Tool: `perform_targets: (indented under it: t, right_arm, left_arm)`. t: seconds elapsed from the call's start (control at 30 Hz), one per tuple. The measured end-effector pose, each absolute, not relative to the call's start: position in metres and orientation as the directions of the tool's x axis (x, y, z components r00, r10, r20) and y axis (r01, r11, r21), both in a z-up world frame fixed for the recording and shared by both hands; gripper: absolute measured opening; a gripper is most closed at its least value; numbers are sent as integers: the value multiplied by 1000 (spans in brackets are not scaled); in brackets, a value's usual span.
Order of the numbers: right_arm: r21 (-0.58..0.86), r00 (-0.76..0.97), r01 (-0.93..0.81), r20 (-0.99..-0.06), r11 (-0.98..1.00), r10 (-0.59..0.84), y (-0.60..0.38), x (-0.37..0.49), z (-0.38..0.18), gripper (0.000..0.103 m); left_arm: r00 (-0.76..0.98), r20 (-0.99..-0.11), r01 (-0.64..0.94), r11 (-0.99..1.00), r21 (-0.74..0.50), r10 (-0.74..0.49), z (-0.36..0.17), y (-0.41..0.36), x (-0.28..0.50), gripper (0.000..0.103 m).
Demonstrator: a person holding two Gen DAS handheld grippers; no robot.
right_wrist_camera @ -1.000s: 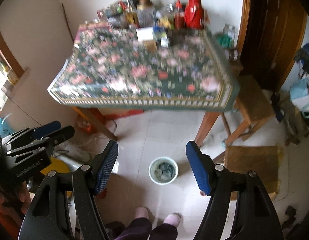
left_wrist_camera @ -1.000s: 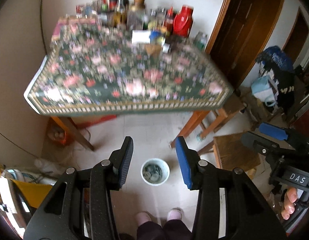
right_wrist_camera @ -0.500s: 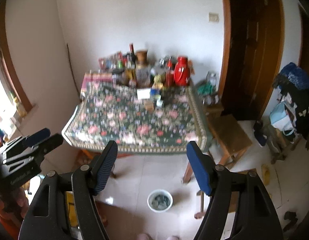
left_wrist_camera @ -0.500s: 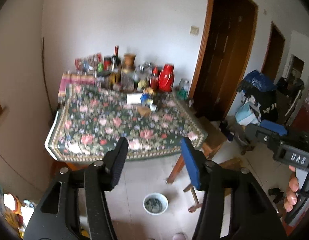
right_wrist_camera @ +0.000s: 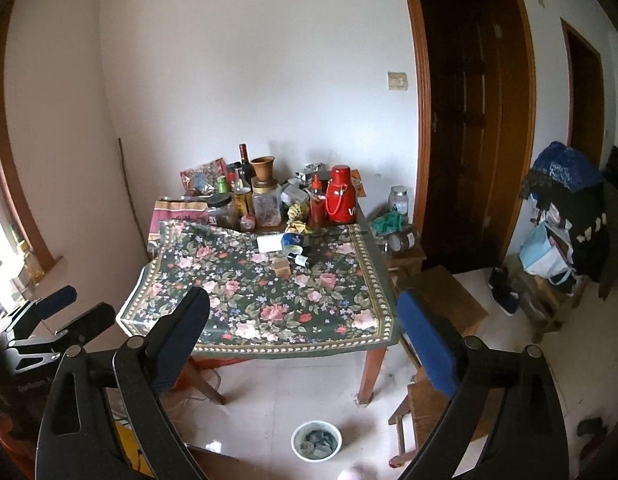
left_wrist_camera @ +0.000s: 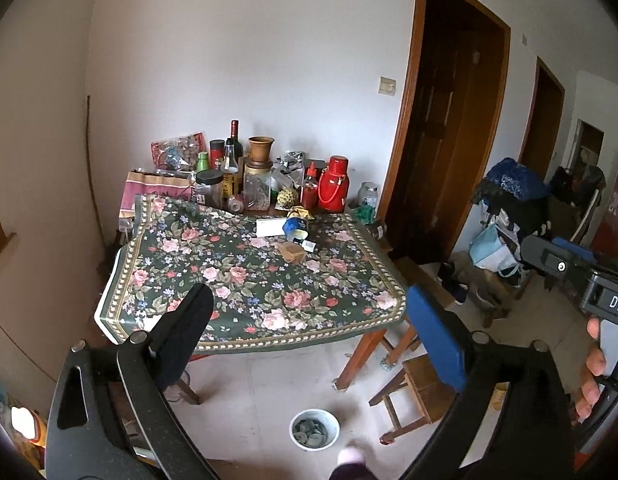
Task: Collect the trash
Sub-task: 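Raise both open tools back toward the table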
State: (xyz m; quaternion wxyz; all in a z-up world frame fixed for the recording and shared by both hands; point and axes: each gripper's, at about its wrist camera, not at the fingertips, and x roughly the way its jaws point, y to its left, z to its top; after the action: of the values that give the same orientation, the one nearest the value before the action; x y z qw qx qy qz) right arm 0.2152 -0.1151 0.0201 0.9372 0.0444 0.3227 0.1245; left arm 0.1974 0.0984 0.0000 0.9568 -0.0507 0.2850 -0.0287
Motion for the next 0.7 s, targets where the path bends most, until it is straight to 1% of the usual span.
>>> perform_targets:
  t: [0.1,0.27,0.53,0.7]
  right_arm:
    - [168,756,-211,-597,963,270,-117,225,17,94]
    - [180,756,-236,-584,955,297,-122,263,14,94]
    - [164,747,-275,-584,947,318,-140,335,14,94]
    - [159,731,-317,-588,935,347,-153,385,12,94]
  left_arm:
    - [837,-542,18,994,-103,-71,0,97,211,97]
    - [846,-532,-8,995,-96,-45,2,95,247,97]
    - [848,-530,-57,993,-107,-8,6,82,340,97]
    - [852,-523,-101,988,-113,27,9,70,386,97]
